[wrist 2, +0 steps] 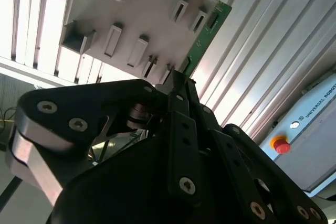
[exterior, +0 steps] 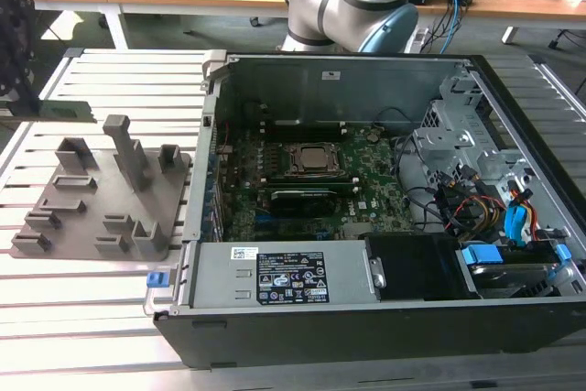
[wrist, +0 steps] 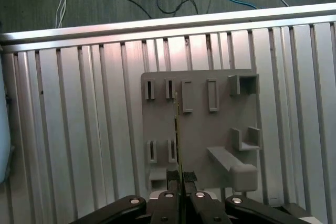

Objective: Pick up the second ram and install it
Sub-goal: 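Pick up the second ram and move it above second insertion slot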

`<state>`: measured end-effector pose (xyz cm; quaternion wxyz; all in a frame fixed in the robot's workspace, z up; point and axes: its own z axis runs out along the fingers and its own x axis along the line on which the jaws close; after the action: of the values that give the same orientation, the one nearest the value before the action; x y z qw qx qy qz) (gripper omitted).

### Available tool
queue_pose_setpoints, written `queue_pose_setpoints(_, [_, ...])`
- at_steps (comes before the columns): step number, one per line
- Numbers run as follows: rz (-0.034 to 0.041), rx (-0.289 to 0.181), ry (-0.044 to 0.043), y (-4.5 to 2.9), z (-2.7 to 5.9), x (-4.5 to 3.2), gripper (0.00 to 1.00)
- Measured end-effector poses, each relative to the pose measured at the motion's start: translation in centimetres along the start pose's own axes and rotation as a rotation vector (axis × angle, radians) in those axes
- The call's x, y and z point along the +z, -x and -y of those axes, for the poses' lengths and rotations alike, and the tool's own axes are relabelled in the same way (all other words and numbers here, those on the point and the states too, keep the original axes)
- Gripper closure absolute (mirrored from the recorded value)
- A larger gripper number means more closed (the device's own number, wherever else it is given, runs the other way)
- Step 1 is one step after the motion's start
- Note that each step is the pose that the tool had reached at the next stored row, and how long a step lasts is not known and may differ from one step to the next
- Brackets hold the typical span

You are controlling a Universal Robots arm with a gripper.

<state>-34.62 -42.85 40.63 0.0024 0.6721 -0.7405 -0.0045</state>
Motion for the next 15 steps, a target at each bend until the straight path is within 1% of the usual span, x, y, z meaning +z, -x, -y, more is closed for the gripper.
queue_pose_setpoints(1, [0.0001,0.0,-0.0001,0.03,0.24,0.0,0.86])
queue_pose_setpoints(3, [0.0,0.0,0.0,0.15,1.56,-0.01,0.86])
queue_pose_setpoints(4, [0.0,0.0,-0.0001,0.19,1.95,-0.02,0.86])
queue_pose_setpoints(5, [-0.0001,0.0,0.0001,0.24,2.52,-0.03,0.86])
queue_pose_setpoints(7, [-0.0001,0.0,0.0001,0.32,3.26,-0.03,0.86])
queue_pose_setpoints(9, [0.0,0.0,-0.0001,0.42,4.34,-0.04,0.86])
queue_pose_setpoints(11, [-0.0001,0.0,0.0,0.48,4.93,-0.05,0.86])
queue_pose_setpoints(12, [0.0,0.0,0.0,0.56,5.7,-0.05,0.86])
queue_pose_setpoints(13, [-0.0001,0.0,-0.0001,0.6,6.12,-0.06,0.86])
queue_pose_setpoints(15, [-0.0002,0.0,0.0001,0.74,7.58,-0.08,0.86])
